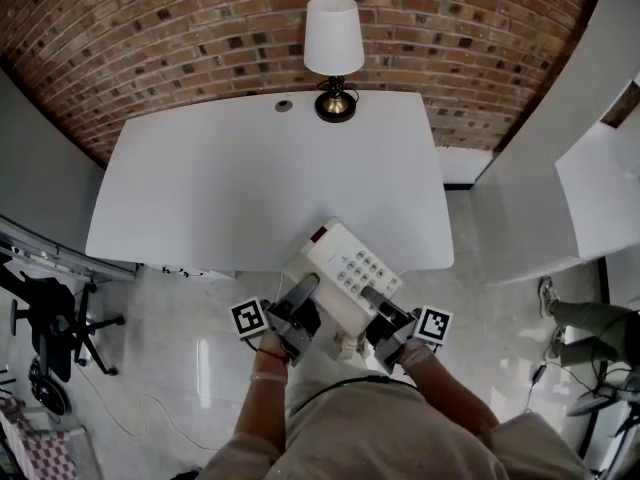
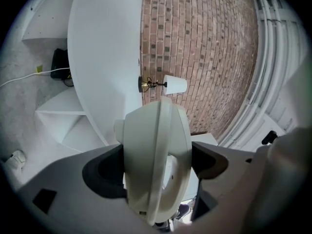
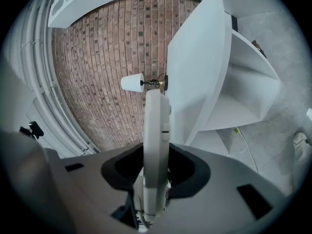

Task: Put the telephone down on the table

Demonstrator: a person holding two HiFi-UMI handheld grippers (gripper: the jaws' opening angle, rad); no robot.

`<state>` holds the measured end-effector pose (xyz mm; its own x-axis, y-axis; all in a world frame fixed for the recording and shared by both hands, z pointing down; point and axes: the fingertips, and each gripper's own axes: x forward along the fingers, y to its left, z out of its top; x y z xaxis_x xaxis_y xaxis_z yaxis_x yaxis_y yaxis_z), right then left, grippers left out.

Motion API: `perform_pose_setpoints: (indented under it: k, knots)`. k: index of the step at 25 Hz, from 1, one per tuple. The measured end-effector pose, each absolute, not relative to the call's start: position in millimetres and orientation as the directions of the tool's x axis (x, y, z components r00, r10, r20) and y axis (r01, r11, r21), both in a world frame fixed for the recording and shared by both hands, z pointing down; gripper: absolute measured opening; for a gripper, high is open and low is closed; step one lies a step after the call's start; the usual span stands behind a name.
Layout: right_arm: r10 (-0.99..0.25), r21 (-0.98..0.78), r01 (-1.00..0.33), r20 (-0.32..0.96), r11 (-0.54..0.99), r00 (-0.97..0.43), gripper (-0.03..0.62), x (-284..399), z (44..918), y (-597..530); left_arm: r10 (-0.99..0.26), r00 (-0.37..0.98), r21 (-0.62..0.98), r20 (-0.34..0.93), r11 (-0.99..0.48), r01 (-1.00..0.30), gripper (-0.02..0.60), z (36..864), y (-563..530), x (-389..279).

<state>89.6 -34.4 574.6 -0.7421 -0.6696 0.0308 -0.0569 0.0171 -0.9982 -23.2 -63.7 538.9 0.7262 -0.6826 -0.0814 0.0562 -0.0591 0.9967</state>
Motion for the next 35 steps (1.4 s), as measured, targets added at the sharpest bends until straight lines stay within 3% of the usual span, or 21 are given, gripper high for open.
perform_pose_setpoints:
  k: [35]
  knots:
    - [-0.771, -0.993, -0.071, 0.116, -0.091, -0.626, 0.144, 34, 599, -223, -0.619, 0.785, 0.997, -0.037, 0.036, 0.075, 0.402, 573, -268, -76]
